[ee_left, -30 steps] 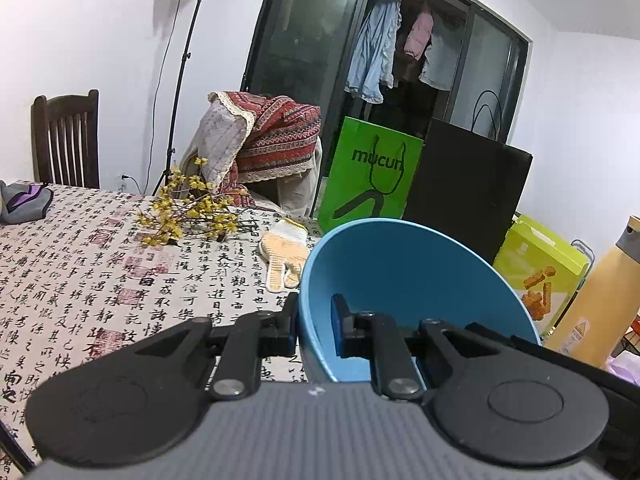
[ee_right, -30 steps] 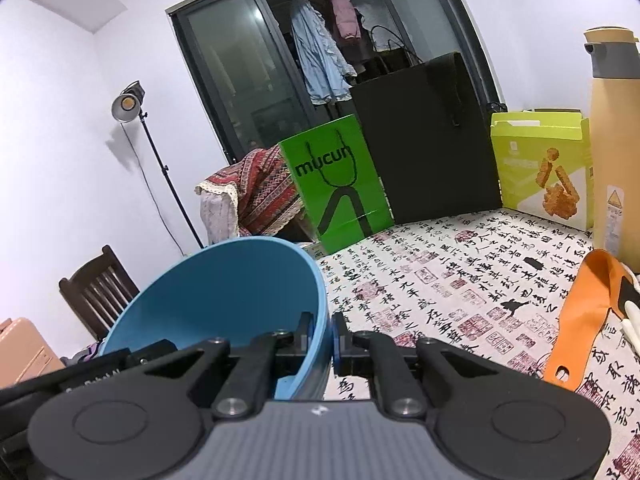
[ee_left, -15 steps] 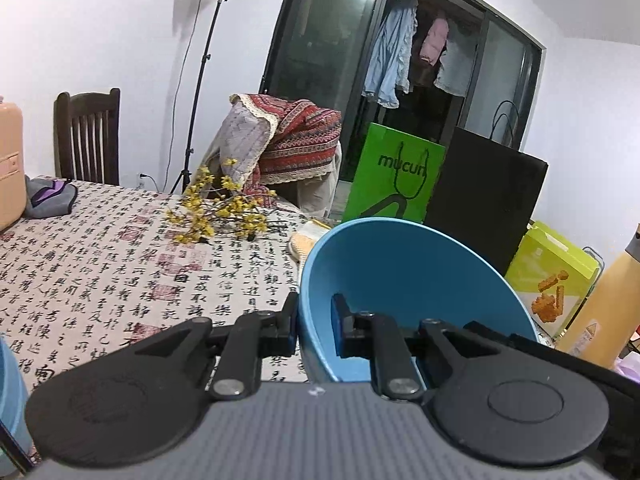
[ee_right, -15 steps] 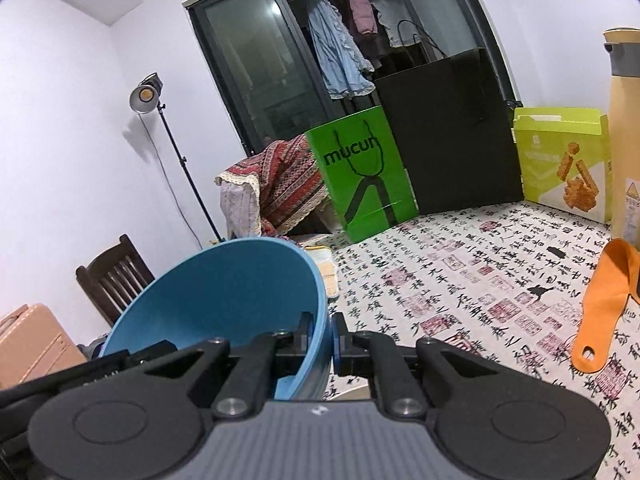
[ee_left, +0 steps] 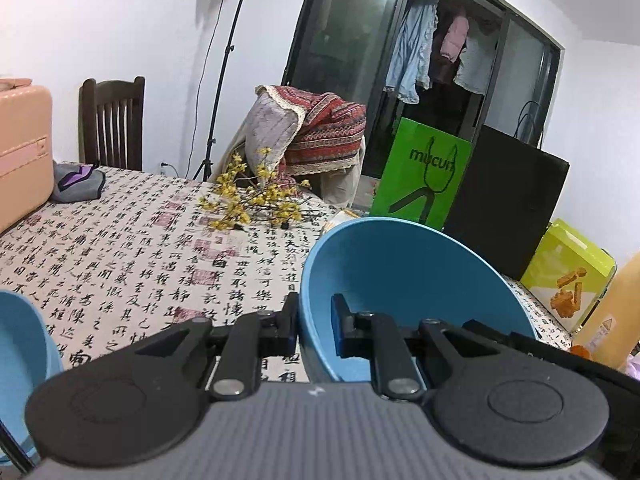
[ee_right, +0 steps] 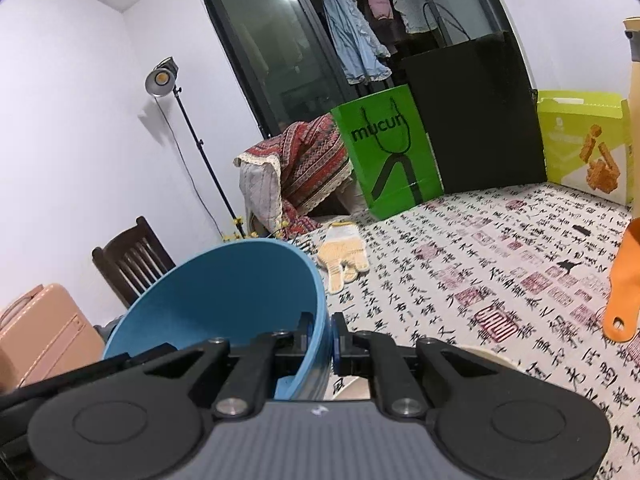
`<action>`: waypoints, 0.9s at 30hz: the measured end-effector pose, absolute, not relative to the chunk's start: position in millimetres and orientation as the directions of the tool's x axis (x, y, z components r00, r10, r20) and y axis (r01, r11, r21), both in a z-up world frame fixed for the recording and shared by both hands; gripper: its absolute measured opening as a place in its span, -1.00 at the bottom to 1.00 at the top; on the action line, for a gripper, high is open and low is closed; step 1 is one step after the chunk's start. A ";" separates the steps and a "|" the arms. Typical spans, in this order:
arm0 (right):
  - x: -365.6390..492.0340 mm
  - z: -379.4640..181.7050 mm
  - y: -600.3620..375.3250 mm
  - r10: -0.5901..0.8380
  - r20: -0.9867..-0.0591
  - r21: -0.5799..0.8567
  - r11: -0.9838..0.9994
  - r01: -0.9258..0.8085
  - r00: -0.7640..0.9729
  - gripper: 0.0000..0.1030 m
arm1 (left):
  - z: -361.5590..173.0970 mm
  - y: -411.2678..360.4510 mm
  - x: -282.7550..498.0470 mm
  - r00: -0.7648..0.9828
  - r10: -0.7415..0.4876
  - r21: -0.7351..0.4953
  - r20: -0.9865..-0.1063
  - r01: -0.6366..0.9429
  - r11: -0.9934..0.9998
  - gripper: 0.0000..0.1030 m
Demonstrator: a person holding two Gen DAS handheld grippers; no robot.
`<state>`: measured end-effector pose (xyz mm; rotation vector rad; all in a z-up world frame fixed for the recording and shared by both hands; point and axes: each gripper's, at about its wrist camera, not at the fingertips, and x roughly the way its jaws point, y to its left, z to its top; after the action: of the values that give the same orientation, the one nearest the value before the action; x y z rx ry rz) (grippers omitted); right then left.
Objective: Organize plates and bowls
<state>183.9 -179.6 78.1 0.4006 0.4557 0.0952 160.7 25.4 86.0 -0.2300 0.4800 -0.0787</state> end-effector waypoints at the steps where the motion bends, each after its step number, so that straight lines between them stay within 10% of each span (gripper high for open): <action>1: 183.8 76.7 -177.7 0.180 -0.412 0.398 0.918 -0.001 0.893 -0.82 | 84.8 27.5 160.9 0.883 -0.127 -0.238 -0.452 0.018 0.971 -0.69; 27: 179.3 68.9 -122.0 0.254 -0.438 0.407 0.911 -0.062 0.862 -0.82 | 78.7 83.4 138.8 0.881 -0.075 -0.259 -0.466 -0.055 0.964 -0.69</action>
<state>179.3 -122.0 68.9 0.3934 0.5068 0.1703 138.8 83.4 78.7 -0.2708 0.4933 -0.0102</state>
